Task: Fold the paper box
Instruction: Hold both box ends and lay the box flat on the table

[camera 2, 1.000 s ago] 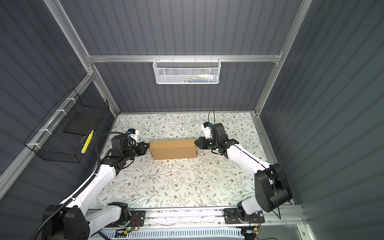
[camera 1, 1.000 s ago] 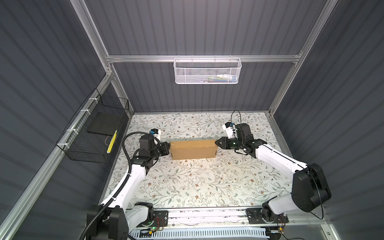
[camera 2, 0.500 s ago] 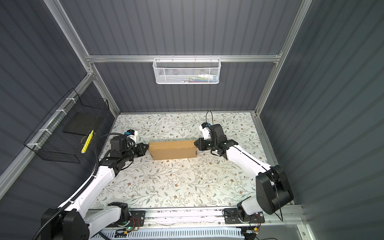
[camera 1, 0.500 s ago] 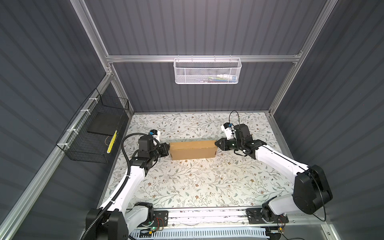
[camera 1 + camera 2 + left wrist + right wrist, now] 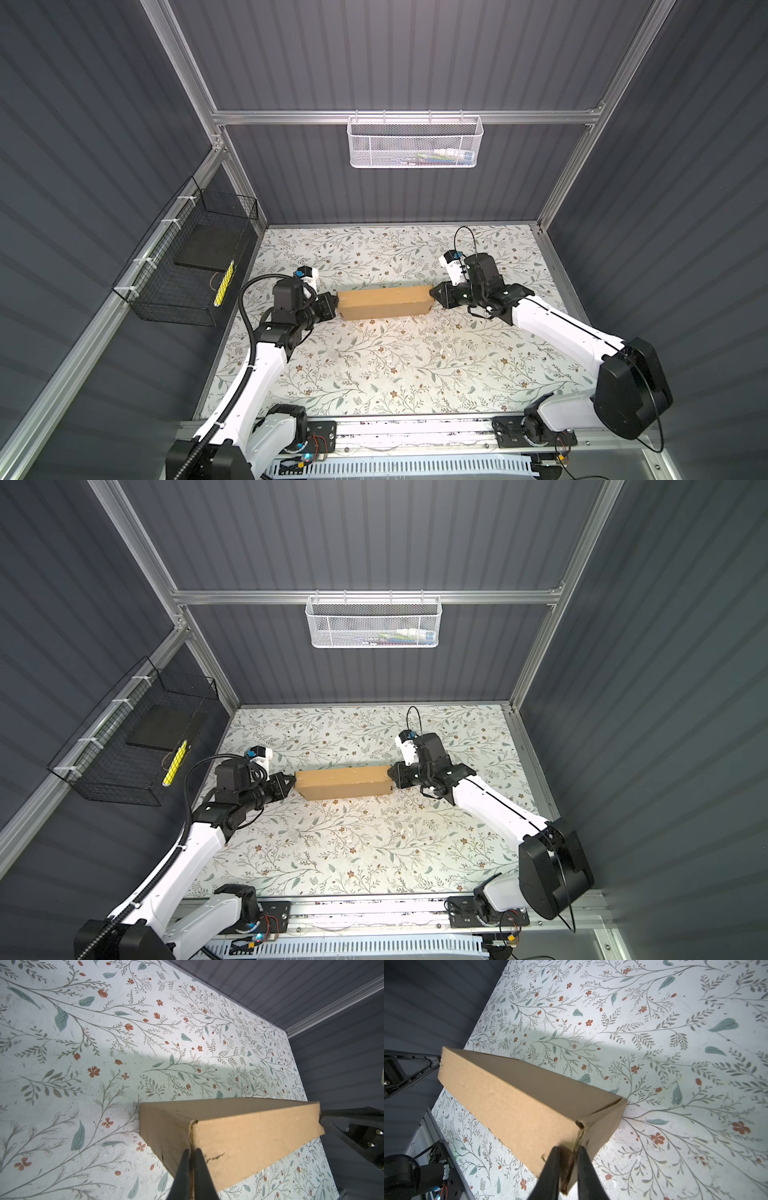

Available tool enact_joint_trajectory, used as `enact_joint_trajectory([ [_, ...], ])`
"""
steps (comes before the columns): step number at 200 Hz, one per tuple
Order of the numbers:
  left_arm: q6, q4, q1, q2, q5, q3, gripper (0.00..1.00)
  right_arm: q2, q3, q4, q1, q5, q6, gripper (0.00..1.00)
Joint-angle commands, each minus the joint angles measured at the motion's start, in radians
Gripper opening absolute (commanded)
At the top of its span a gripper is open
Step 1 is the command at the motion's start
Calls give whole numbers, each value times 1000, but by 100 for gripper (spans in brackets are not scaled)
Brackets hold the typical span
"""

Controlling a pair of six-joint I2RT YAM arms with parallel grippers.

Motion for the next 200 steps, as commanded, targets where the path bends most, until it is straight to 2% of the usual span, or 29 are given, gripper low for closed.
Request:
enact_joint_trajectory([
  [1, -22, -73, -3, -39, 59, -27, 9, -10, -30, -50, 26, -18, -12, 18],
  [17, -28, -92, -3, -67, 54, -40, 9, -23, -39, -48, 29, -18, -10, 18],
  [24, -32, -99, -3, -79, 52, -45, 9, -28, -42, -50, 31, 18, -10, 18],
  [75, -53, -125, -3, -139, 46, -77, 9, -61, -64, -57, 45, 23, -6, 18],
  [200, -63, -142, -3, -172, 17, -116, 9, -91, -92, -65, 61, 28, -7, 18],
])
